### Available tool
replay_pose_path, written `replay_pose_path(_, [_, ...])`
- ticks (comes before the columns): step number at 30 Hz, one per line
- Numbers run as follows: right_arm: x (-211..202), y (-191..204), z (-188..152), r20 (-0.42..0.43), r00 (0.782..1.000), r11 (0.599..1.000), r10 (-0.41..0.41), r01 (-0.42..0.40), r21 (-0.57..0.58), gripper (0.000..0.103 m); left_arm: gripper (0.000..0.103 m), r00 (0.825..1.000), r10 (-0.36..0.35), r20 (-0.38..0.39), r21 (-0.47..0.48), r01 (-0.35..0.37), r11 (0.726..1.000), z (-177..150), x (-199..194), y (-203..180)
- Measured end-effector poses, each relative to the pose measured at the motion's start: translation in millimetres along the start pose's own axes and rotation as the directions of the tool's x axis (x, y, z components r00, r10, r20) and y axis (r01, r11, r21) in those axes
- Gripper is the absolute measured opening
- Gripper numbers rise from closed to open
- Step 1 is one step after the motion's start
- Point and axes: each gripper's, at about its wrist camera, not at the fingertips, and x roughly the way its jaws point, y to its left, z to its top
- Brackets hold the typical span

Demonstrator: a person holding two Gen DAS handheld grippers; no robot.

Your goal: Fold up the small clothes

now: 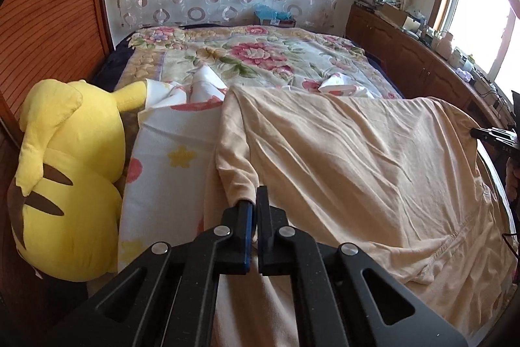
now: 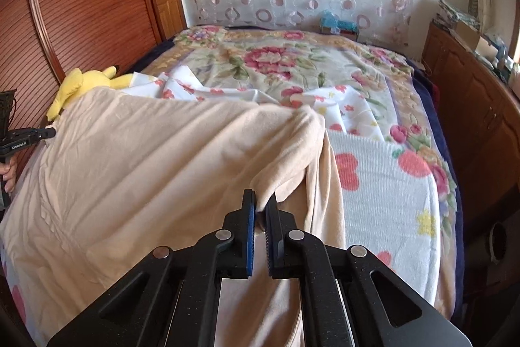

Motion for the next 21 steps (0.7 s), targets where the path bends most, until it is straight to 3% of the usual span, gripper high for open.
replay_pose_path(12, [-69.3,0.2,-11.0,0.155,0.988,0.999,0.020,-0.024,0.025,0.004,0.002,0.984,-0.016,0.175,-0.013,0.018,1.000,9.5,-66.1,-6.1])
replay_pose_path(21, [-127.0,13.6,-46.8,0.223,0.975,1.000,0.000,-0.004,0.017,0.004,0.002,0.971,-0.018,0.237,-0.021,0.024,0.999,-16.3,-116.4,-10.6])
